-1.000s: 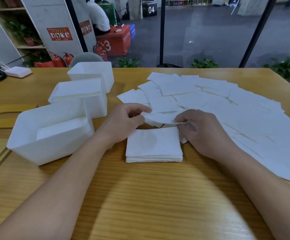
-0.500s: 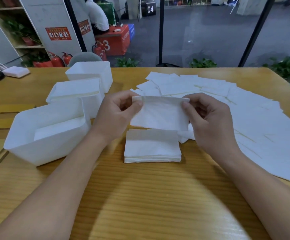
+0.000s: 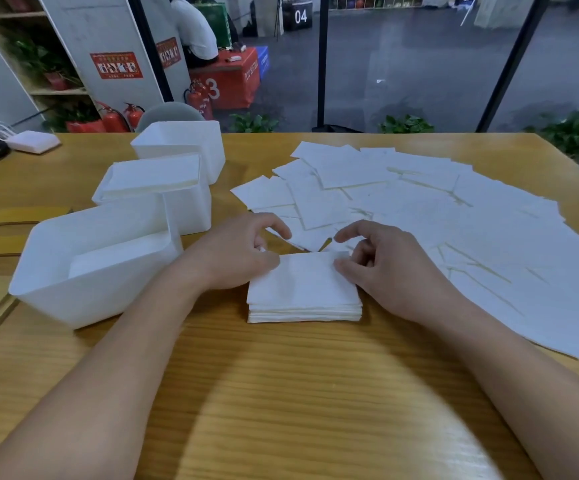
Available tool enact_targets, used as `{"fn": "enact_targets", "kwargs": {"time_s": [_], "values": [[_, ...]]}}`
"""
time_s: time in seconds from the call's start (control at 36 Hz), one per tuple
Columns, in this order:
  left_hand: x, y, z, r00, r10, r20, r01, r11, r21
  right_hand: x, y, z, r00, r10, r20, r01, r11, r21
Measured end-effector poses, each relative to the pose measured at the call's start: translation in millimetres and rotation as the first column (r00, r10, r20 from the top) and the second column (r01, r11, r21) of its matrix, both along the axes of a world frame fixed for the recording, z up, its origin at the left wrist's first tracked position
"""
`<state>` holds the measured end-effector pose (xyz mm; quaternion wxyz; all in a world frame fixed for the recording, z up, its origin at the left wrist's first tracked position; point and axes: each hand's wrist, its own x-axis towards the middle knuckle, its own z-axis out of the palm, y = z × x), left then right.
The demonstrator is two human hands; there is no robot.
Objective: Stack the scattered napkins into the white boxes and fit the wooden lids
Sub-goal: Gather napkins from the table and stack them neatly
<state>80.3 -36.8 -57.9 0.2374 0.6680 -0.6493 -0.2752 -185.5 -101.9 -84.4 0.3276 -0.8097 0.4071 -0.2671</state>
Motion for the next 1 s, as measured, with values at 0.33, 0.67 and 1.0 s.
{"fn": "enact_targets", "kwargs": {"time_s": [0.33, 0.67, 1.0], "values": [[-6.0, -9.6, -16.3, 0.990, 0.105, 0.089, -0.083, 0.970, -0.228, 12.4, -3.8, -7.3, 0.961, 0.116, -0.250, -0.181, 0.950, -0.254], [-9.8, -10.5, -22.7, 0.995, 0.056, 0.079, -0.040, 0.981, -0.190, 20.0, -0.4, -7.8, 0.895, 0.134, -0.426, -0.261, 0.931, -0.255], [-12.6, -14.9, -24.2, 0.991, 0.131, 0.025, -0.113, 0.925, -0.364, 11.6, 8.7, 6.8, 0.986, 0.160, -0.046, -0.166, 0.960, -0.227]]}}
